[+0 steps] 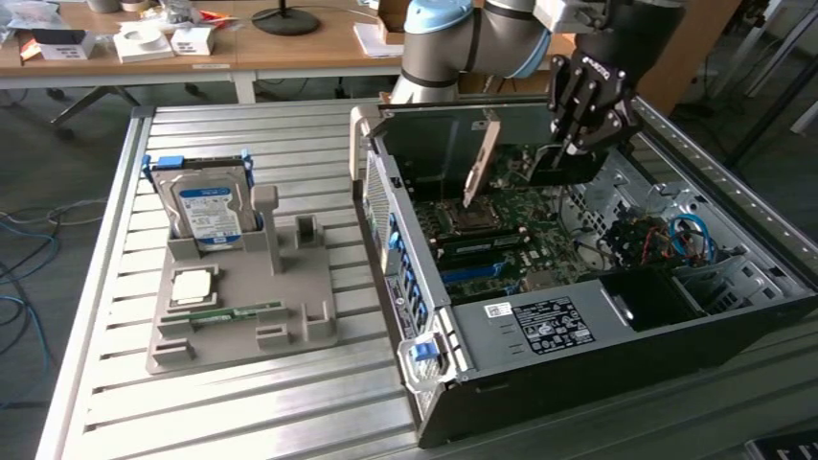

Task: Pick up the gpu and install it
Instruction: 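Insert the gpu into the slot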

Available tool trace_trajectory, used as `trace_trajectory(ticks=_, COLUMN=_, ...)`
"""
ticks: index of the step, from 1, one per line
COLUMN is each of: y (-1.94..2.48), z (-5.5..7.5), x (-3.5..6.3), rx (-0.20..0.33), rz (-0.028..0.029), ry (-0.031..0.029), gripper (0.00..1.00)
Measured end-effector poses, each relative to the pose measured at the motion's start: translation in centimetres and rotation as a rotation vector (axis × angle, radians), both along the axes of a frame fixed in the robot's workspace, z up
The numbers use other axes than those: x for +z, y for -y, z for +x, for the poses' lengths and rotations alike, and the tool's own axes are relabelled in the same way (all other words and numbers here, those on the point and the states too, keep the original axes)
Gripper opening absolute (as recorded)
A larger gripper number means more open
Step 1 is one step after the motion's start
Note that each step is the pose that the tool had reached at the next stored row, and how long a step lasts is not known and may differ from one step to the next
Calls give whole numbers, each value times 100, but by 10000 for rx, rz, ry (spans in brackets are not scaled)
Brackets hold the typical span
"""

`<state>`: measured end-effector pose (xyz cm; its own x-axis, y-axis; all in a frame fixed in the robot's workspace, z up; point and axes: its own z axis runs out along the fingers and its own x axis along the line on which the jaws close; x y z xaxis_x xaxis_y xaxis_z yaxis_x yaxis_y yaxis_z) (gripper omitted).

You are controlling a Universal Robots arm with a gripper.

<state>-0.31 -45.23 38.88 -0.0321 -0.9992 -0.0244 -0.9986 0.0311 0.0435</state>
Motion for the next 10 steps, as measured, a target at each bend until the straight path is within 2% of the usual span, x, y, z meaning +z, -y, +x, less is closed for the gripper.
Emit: trace_trajectory(ticks=10, y=10, z=-42, x=-176, rx=45, rz=1, ry=17, gripper=26)
